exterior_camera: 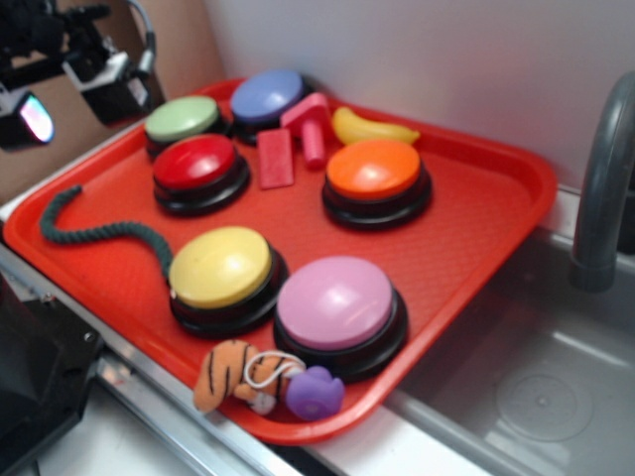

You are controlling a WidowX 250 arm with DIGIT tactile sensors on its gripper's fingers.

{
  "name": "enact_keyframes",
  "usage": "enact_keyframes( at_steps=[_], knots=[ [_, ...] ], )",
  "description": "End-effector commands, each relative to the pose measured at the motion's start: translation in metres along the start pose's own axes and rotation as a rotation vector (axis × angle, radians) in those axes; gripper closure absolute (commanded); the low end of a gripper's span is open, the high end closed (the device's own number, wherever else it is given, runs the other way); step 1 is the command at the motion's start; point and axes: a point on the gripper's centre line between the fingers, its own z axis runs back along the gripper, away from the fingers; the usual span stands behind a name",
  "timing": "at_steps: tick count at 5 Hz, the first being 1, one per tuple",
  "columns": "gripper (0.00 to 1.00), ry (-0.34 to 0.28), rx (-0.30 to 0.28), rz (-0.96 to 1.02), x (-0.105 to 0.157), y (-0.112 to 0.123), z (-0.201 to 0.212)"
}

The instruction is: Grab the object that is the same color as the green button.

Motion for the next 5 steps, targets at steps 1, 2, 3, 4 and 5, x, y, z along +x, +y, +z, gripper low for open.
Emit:
enact_keyframes(
  at_steps=[1,2,3,4,5],
  knots=[
    [0.0,0.042,-0.01,0.109,0.014,0.012,-0.053],
    [0.0,0.046,0.002,0.125,0.015,0.017,-0.077],
    [0.0,0.025,0.042,0.137,0.015,0.021,-0.092],
    [0.0,0.02,0.055,0.144,0.015,0.023,-0.102],
    [0.0,0.02,0.067,0.148,0.014,0.023,-0.106]
  ],
)
